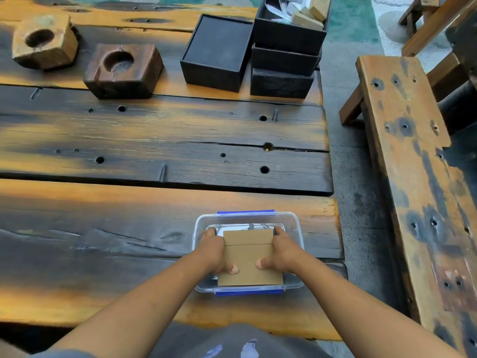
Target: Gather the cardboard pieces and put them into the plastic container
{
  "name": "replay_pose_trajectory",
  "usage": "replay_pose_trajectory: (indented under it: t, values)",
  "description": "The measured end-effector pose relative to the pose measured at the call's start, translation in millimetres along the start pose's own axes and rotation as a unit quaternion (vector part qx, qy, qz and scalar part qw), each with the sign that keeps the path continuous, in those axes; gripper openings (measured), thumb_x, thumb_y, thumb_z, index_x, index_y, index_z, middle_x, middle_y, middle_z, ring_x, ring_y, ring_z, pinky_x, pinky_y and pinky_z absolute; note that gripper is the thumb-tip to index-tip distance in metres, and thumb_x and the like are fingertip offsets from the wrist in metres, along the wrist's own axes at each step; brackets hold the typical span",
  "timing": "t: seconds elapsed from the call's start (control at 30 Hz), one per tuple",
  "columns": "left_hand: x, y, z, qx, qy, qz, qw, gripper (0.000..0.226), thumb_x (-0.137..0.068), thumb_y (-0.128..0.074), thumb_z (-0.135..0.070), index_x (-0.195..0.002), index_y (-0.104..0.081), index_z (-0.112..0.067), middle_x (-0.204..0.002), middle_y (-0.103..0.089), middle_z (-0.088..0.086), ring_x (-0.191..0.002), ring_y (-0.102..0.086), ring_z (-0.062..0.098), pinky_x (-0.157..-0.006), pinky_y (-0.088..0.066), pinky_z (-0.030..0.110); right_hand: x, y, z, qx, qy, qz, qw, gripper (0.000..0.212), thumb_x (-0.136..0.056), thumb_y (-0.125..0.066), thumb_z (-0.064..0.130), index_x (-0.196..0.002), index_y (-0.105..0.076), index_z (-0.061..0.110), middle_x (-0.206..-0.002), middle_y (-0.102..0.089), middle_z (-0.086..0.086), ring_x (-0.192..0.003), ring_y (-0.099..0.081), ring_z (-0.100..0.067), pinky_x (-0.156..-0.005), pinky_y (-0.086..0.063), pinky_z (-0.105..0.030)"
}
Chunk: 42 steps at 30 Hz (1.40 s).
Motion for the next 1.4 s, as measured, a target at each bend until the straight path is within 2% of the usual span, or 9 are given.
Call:
replay_pose_trajectory:
  t: [0.27,0.37,0.57,0.67,0.77,0.9,1.13,1.27,1.4]
  values:
    - [5.0,1.5,-3.1,-0.037,0.019,-0.003,0.999,0.094,-0.062,-0.088,-0.047,-0.134,-0.046,-0.004,-0.147,-0.032,0.012,-0.126,-0.05,0.029,-0.109,-0.041,0.036,-0.9,0.3,-1.5,0.009,-0.001,0.002,1.0,0.09,-0.068,-0.087,0.04,-0.139,-0.041,0.008,-0.155,-0.035,-0.006,-0.123,-0.054,-0.026,-0.105,-0.047,-0.041]
    - [9.0,0.0,-4.5,-0.042,0.033,-0.011,0.999,0.087,-0.066,-0.085,-0.046,-0.133,-0.046,-0.008,-0.148,-0.037,0.015,-0.126,-0.052,0.027,-0.102,-0.043,0.032,1.5,-2.3,-4.0,0.026,0.001,-0.021,0.999,0.079,-0.069,-0.084,0.044,-0.131,-0.047,0.014,-0.141,-0.05,-0.008,-0.118,-0.057,-0.024,-0.098,-0.049,-0.036]
    - [32.4,-1.3,-8.4,-0.057,0.04,-0.071,0.995,0.085,-0.068,-0.085,-0.042,-0.131,-0.04,-0.007,-0.13,-0.057,0.013,-0.116,-0.061,0.03,-0.091,-0.049,0.036,17.3,-9.9,-2.7,0.047,-0.009,-0.098,0.994,0.113,-0.078,-0.077,0.043,-0.155,-0.002,0.007,-0.134,-0.059,-0.011,-0.119,-0.059,-0.029,-0.093,-0.048,-0.038]
    - [48.8,-4.0,-6.9,-0.071,0.021,-0.117,0.99,0.08,-0.072,-0.08,-0.046,-0.129,-0.037,-0.009,-0.127,-0.06,0.012,-0.114,-0.062,0.03,-0.089,-0.05,0.038,36.0,-14.0,7.0,0.103,0.011,-0.167,0.981,0.109,-0.083,-0.072,0.038,-0.155,0.006,0.01,-0.141,-0.052,-0.013,-0.117,-0.06,-0.031,-0.09,-0.052,-0.042]
    - [62.5,-5.9,-3.2,-0.089,-0.005,-0.172,0.981,0.074,-0.076,-0.074,-0.051,-0.126,-0.039,-0.01,-0.124,-0.062,0.01,-0.111,-0.064,0.029,-0.087,-0.051,0.039,51.8,-20.7,19.4,0.194,0.012,-0.236,0.952,0.092,-0.09,-0.063,0.029,-0.156,-0.001,0.011,-0.154,-0.031,-0.014,-0.126,-0.052,-0.031,-0.092,-0.051,-0.043]
    - [78.4,-10.6,0.0,-0.102,-0.056,-0.21,0.971,0.06,-0.085,-0.067,-0.047,-0.124,-0.039,-0.011,-0.123,-0.06,0.009,-0.108,-0.066,0.029,-0.082,-0.052,0.039,74.9,-24.7,39.9,0.262,0.023,-0.322,0.91,0.051,-0.092,-0.057,0.024,-0.137,-0.035,0.014,-0.133,-0.046,-0.009,-0.121,-0.049,-0.026,-0.092,-0.046,-0.037]
    - [107.3,23.2,9.1,-0.149,-0.184,-0.196,0.951,0.025,-0.091,-0.047,-0.019,-0.111,-0.061,-0.014,-0.112,-0.068,0.013,-0.101,-0.065,0.035,-0.08,-0.052,0.039,114.9,-25.6,64.4,0.214,0.065,-0.281,0.933,0.012,-0.091,-0.05,0.019,-0.1,-0.055,0.014,-0.108,-0.066,-0.009,-0.097,-0.064,-0.031,-0.071,-0.047,-0.034]
    - [135.5,84.2,0.8,-0.184,-0.228,-0.275,0.916,0.017,-0.097,-0.042,-0.019,-0.09,-0.057,-0.016,-0.097,-0.068,0.011,-0.083,-0.062,0.03,-0.066,-0.042,0.033,151.6,12.0,98.9,0.241,0.148,-0.329,0.901,0.02,-0.092,-0.042,0.017,-0.084,-0.06,0.015,-0.086,-0.069,-0.008,-0.08,-0.063,-0.03,-0.069,-0.051,-0.038]
    - [192.2,156.3,-21.6,-0.137,-0.275,-0.399,0.864,0.024,-0.101,-0.037,-0.034,-0.08,-0.044,-0.025,-0.078,-0.056,-0.001,-0.074,-0.058,0.022,-0.064,-0.044,0.034,201.6,68.6,147.6,0.228,0.21,-0.424,0.851,0.023,-0.098,-0.04,0.019,-0.083,-0.054,0.01,-0.081,-0.069,-0.013,-0.078,-0.064,-0.036,-0.067,-0.052,-0.044]
Point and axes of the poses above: each hand's wrist, its own x-axis away from the middle knuckle, its own y-axis out of the back of the hand, z = x × y, the point moved 4 cm from there along -x, towards the middle knuckle
